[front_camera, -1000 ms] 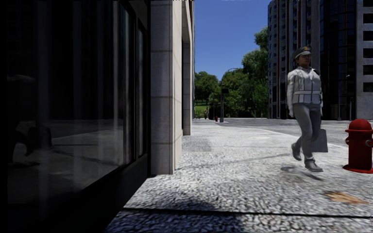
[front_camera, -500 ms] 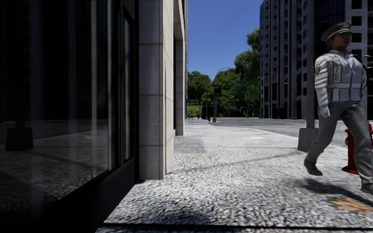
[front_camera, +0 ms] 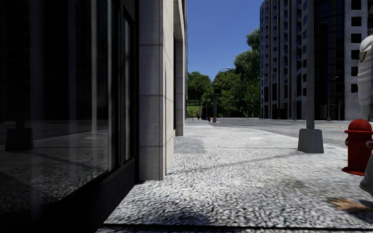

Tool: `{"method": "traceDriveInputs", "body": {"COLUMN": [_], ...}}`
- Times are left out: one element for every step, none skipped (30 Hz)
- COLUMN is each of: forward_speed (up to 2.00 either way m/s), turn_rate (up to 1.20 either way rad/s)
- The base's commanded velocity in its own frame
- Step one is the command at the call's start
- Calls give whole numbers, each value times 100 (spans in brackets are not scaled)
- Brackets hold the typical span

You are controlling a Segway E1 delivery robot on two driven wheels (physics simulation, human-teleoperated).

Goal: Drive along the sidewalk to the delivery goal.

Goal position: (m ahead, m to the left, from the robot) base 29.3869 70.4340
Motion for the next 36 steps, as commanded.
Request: {"method": "traceDriveInputs", "body": {"forward_speed": [0,0,0,0,0,2,2,7,15,19,21,22,23,23,23,24,26,28,34,38,41,42,42,42,42,42,42,42,42,42,42,42,42,42,43,43], "turn_rate": [0,0,-3,-7,-10,-12,-12,-13,-18,-23,-26,-30,-31,-33,-33,-36,-37,-37,-37,-37,-37,-37,-37,-37,-37,-37,-37,-37,-37,-37,-37,-37,-37,-37,-37,-37]}}
